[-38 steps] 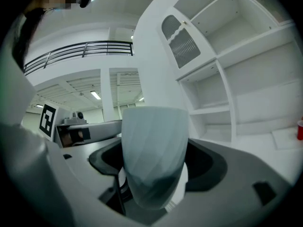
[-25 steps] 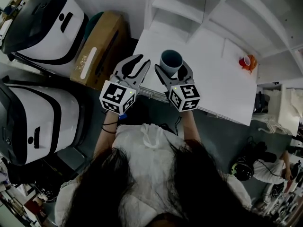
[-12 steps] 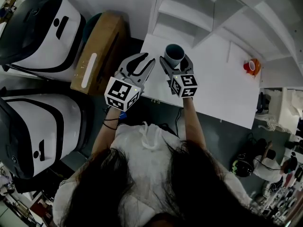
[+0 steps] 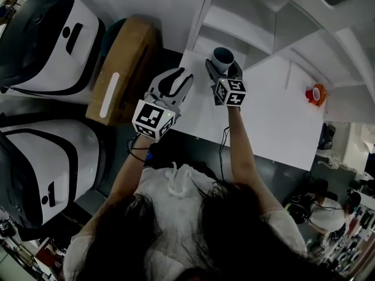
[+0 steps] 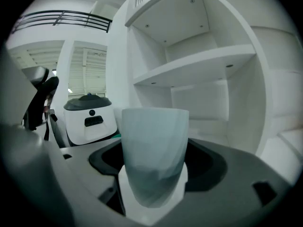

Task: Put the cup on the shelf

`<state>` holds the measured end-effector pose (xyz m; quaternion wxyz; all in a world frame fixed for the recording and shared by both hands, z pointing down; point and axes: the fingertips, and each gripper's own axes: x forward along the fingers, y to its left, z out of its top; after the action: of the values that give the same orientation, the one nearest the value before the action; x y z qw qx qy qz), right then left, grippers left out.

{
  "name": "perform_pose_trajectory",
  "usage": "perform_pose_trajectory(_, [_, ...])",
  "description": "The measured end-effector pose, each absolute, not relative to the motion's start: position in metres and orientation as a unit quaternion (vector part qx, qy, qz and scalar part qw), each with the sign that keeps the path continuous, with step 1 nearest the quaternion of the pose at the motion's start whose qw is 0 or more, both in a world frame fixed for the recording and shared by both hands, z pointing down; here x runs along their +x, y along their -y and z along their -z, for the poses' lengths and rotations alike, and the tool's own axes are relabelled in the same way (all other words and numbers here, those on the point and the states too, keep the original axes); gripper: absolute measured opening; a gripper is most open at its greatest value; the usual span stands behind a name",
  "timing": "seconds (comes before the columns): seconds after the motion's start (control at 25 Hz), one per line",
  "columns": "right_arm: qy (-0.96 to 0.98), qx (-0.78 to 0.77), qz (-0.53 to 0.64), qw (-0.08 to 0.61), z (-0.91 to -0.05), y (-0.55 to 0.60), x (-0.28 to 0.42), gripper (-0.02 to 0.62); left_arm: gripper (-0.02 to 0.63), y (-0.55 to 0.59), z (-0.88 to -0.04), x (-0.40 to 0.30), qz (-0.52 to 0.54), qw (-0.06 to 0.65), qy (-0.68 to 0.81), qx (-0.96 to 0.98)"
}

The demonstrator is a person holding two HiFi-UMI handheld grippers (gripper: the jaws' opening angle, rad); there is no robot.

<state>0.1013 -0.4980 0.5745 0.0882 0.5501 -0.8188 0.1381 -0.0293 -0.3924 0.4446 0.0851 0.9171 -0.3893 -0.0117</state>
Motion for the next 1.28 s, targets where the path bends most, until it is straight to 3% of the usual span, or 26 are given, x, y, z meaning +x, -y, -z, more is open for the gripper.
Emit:
perform_pose_trajectory(0.68, [0.803,0.569,-0.154,0.087,-0.6,0.624,0.1,0.347,0.121,0.396,-0.478,-0.053,-0.043,0.087,0.414,0.905])
perform_pose_trajectory(1.28, [0.795,0.577,-0.156,0.105,-0.61,0.647,0.1,0.347,0.121,0.383,-0.475,-0.068,-0.03,0.095,0.423,0.901])
